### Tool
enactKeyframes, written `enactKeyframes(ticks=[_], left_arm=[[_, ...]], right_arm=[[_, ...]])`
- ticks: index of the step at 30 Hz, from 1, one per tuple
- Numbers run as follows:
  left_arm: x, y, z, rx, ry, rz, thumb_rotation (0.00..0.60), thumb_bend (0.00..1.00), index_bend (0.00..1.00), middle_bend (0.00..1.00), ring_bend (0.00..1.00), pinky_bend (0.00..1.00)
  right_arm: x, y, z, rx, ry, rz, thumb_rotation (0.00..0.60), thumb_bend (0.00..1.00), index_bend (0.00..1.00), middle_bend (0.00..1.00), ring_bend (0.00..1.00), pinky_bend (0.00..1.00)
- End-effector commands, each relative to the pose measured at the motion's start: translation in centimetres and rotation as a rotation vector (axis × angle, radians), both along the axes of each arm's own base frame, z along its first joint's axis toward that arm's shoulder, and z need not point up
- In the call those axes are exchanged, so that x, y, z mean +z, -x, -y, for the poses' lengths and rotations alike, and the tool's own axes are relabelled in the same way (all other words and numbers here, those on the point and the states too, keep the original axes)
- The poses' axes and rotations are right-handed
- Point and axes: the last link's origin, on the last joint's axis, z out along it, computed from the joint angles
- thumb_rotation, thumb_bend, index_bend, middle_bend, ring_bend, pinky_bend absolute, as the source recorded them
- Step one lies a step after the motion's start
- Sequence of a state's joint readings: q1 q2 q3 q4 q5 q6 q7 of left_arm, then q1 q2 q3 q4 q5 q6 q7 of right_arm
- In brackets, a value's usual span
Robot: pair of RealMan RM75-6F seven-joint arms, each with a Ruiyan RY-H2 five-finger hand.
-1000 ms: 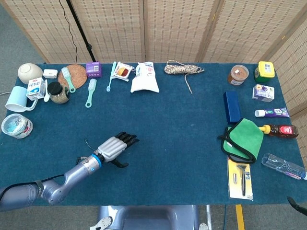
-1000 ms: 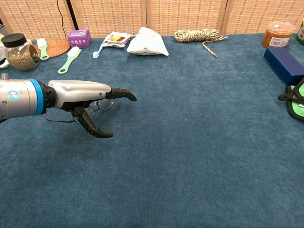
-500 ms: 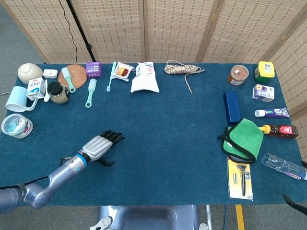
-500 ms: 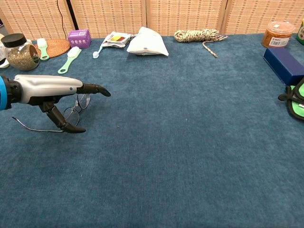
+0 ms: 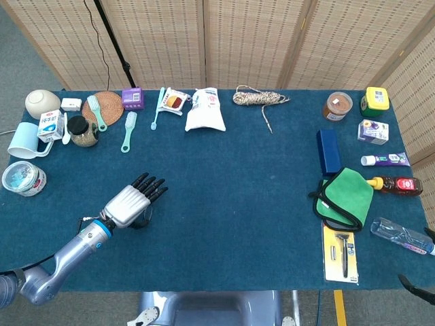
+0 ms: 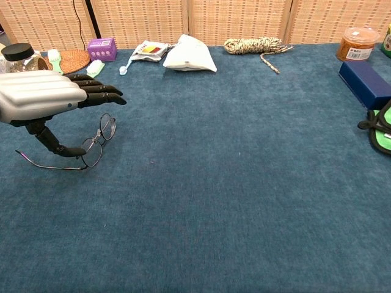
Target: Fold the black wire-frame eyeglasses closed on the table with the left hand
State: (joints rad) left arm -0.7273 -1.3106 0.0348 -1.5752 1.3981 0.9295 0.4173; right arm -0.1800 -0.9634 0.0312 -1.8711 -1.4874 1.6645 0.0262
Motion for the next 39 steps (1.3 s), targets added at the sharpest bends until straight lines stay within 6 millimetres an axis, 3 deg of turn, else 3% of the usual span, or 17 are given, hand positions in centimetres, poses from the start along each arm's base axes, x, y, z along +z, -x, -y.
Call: enactKeyframes(ticks=[1, 9, 17, 28, 39], left_arm=[[0.5, 1.8, 0.2, 0.006, -0.031, -0.052, 0.423, 0.26, 0.0, 0.0, 0.0, 0.0], [1.4, 3.3, 0.4, 0.028, -0.049, -0.076, 0.423, 0.26, 0.0, 0.0, 0.0, 0.0], [0.0, 3.1, 0.0, 0.028, -0.045, -0.079, 0.426, 0.26, 0.0, 0.0, 0.0, 0.0], [-3.3, -0.6, -0.3, 0.031, -0.025, 0.014, 0.427, 0.26, 0.0, 0.0, 0.0, 0.0], [-4.4, -3.1, -0.4, 0.042, -0.046, 0.085, 0.428, 0.26, 0.0, 0.0, 0.0, 0.0]], right_arm=[[-0.1, 0.0, 0.1, 0.003, -0.002, 0.002, 0.6, 0.0, 0.12, 0.03, 0.02, 0.15], [-0.2, -0.2, 0.2, 0.014, -0.008, 0.005, 0.6, 0.0, 0.12, 0.03, 0.02, 0.15], [-0.1, -0.1, 0.0, 0.01, -0.002, 0.004, 0.6, 0.0, 0.12, 0.03, 0.02, 0.15], [0.6, 0.3, -0.8, -0.008, 0.02, 0.001, 0.6, 0.0, 0.12, 0.03, 0.02, 0.15], [0.7, 0.4, -1.1, -0.012, 0.028, 0.002, 0.6, 0.0, 0.12, 0.03, 0.02, 0.15]])
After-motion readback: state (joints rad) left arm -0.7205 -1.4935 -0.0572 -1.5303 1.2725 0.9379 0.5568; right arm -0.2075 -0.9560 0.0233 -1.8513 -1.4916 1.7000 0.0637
